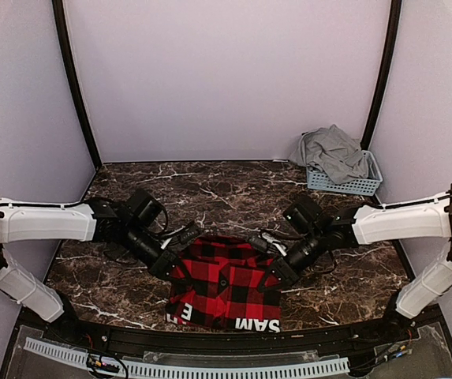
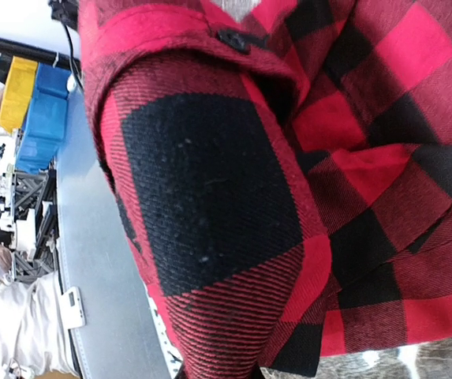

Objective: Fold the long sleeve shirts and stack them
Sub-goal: Fold the 2/3-rectangle-folded shirt at the center of the board.

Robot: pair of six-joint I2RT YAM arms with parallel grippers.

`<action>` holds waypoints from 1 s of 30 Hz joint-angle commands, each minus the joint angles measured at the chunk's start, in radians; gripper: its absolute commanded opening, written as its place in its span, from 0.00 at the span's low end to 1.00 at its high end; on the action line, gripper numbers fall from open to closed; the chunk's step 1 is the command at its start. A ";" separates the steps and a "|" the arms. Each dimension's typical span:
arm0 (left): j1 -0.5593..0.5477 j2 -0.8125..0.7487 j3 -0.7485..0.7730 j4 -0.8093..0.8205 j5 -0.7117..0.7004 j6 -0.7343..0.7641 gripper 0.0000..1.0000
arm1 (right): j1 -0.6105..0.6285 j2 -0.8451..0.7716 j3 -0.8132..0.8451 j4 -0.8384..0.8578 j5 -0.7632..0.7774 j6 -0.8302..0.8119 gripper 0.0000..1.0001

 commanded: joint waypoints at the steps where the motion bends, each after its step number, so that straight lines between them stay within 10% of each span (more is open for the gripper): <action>1: 0.068 0.001 0.002 0.025 0.060 -0.020 0.00 | -0.069 0.025 0.097 -0.071 -0.026 -0.038 0.00; 14: 0.266 0.205 0.137 0.021 0.098 -0.073 0.00 | -0.194 0.312 0.427 -0.257 -0.030 -0.178 0.09; 24: 0.328 0.268 0.152 0.086 0.121 -0.136 0.00 | -0.264 0.407 0.460 -0.153 -0.106 -0.172 0.44; 30: 0.335 0.301 0.185 0.091 0.170 -0.130 0.00 | -0.273 0.445 0.464 -0.075 -0.123 -0.123 0.49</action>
